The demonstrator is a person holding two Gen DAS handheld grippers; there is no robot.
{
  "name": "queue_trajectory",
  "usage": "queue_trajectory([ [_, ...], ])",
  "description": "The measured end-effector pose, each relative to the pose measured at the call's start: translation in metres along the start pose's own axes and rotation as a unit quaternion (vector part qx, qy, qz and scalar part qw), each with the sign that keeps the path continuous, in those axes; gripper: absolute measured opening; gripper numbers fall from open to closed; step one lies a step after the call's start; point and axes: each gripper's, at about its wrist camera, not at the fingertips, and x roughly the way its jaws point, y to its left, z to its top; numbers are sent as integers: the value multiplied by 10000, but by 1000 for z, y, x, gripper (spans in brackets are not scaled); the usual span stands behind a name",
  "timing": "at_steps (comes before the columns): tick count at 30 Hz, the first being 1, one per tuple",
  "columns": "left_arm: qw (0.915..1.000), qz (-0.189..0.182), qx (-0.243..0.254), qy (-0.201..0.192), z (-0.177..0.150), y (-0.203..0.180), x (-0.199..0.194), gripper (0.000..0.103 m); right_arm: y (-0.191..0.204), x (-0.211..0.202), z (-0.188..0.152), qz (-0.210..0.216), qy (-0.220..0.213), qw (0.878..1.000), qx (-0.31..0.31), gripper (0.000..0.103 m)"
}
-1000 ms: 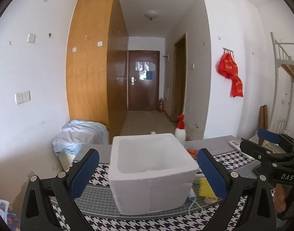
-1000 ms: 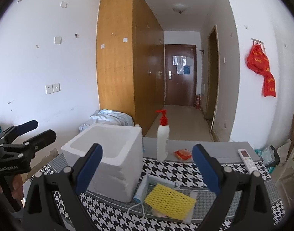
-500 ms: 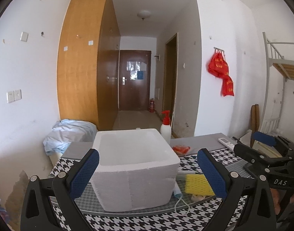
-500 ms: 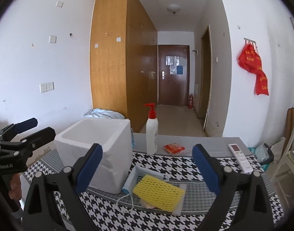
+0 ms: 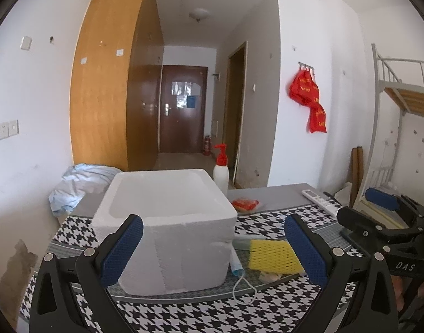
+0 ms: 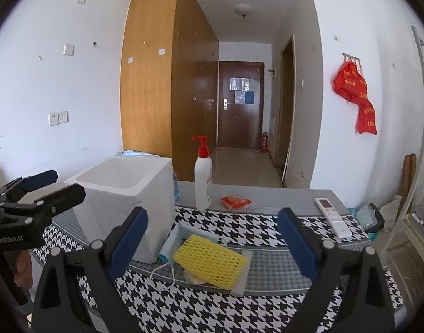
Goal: Organize soft objects
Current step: 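Move the left tool toward the yellow mesh sponge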
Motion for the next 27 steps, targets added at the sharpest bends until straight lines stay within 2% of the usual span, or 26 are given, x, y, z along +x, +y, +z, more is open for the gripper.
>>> queue_trajectory([
  [19,9978,-567,159,317,-19,-36,27,102,-33,2,-22,-367,263,9988,195,96],
  [27,9950,-880,44,463,-21,-46,46,102,-56,11,-35,-540,444,9966,428,96],
])
